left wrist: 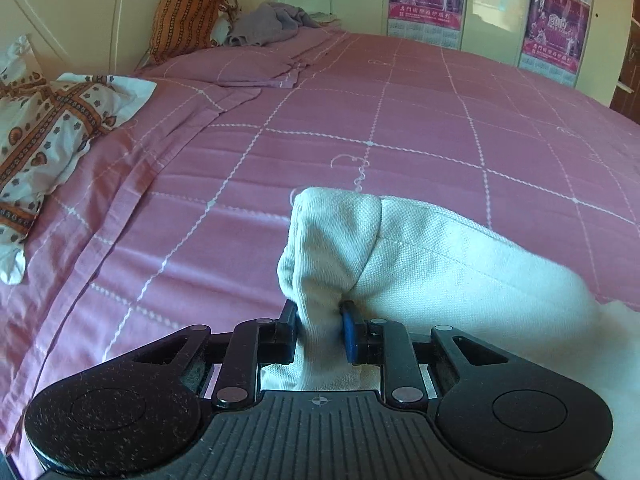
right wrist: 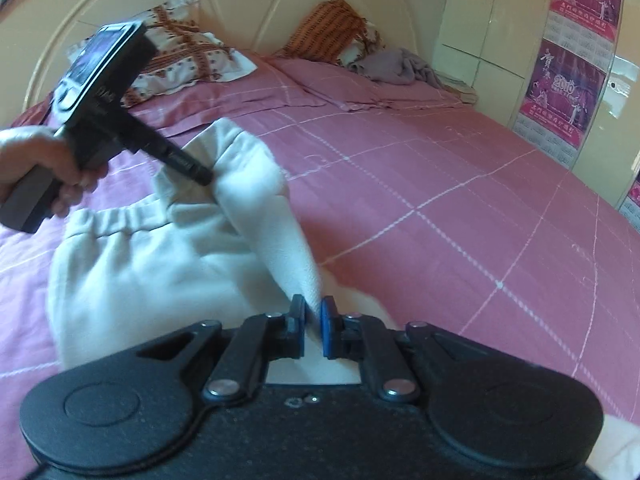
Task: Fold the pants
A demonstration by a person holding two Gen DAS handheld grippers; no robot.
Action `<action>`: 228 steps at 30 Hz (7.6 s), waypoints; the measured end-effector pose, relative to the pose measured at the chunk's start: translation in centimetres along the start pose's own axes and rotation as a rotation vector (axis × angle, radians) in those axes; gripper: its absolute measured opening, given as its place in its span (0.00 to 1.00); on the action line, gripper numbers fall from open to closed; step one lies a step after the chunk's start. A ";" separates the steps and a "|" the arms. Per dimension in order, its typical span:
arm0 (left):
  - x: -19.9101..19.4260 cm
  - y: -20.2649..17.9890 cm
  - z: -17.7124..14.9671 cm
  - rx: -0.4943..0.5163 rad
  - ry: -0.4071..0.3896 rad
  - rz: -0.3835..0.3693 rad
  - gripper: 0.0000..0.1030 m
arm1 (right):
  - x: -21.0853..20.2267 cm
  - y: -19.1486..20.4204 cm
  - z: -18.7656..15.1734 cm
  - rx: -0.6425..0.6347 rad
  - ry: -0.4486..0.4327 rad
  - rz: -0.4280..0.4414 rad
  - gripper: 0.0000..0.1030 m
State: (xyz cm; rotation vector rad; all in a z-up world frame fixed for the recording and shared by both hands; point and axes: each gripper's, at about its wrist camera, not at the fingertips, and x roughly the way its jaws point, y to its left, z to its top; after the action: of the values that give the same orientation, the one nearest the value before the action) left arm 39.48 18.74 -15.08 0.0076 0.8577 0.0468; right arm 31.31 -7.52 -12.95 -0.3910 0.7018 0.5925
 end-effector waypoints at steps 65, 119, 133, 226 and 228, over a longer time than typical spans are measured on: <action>-8.9 -3.7 -13.6 -0.280 0.125 -0.247 0.15 | -8.8 -2.6 -13.6 0.967 0.153 -0.225 0.41; -10.2 -9.0 -15.5 -0.119 0.044 -0.205 0.15 | -14.4 -5.4 -18.8 1.025 0.166 -0.449 0.56; -9.2 -14.4 -17.7 -0.060 0.114 -0.220 0.15 | -11.2 -14.2 -18.3 0.931 0.277 -0.649 0.04; -11.9 -23.6 -18.9 0.194 0.109 -0.248 0.16 | -30.3 -17.5 -37.9 1.271 -0.092 -0.742 0.34; -12.0 -24.3 -18.2 0.197 0.101 -0.270 0.16 | -28.9 -17.5 -35.9 1.188 -0.081 -0.688 0.34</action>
State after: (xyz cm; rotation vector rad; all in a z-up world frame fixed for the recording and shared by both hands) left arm 18.75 -6.28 -18.55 0.0741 0.9547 -0.2927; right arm 7.11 -50.41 -15.61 0.5004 0.6727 -0.4932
